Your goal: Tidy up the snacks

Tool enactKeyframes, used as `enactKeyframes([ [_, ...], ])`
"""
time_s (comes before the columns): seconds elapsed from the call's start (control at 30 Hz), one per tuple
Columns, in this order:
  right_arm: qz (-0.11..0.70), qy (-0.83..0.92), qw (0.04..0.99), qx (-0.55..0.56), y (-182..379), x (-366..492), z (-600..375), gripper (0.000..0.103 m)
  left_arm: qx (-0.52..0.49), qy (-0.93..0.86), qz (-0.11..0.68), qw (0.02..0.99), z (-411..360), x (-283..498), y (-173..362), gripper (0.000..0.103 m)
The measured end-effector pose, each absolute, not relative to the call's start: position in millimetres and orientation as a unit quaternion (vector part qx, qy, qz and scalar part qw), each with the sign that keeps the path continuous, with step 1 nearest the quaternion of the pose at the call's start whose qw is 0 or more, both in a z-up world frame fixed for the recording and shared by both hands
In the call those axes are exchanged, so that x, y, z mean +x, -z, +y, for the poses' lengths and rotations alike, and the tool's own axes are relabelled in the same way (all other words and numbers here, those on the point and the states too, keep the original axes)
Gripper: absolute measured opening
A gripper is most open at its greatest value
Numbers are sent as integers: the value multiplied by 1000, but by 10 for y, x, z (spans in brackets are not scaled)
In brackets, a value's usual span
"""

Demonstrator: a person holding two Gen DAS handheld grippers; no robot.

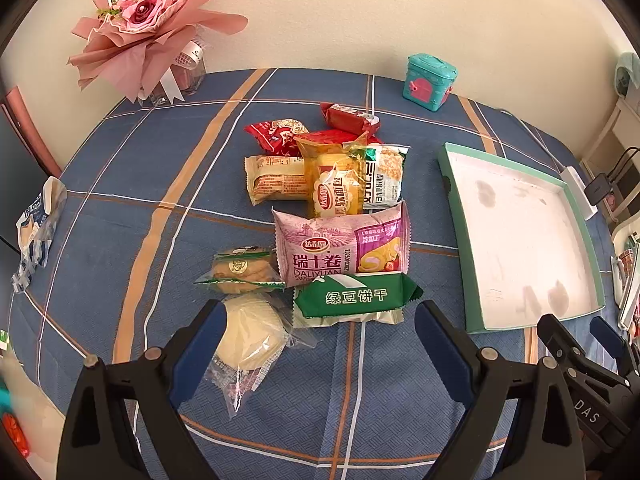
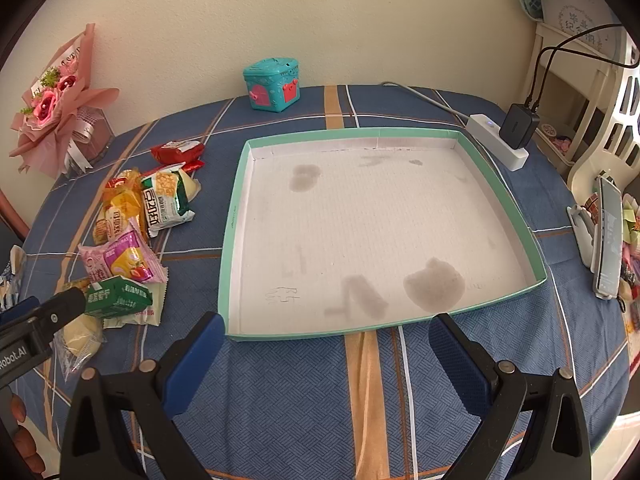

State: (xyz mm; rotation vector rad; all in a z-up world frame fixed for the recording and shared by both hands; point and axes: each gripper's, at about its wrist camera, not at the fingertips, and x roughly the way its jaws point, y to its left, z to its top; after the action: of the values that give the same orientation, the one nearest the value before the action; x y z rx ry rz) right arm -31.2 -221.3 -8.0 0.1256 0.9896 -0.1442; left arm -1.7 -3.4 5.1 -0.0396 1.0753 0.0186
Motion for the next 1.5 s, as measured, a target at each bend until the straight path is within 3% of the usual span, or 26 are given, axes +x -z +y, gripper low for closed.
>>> enactKeyframes([
  [1.5,476,69,875,59,103,-313,-2211,103,-22,-20,524,851,15,-1,14,95],
])
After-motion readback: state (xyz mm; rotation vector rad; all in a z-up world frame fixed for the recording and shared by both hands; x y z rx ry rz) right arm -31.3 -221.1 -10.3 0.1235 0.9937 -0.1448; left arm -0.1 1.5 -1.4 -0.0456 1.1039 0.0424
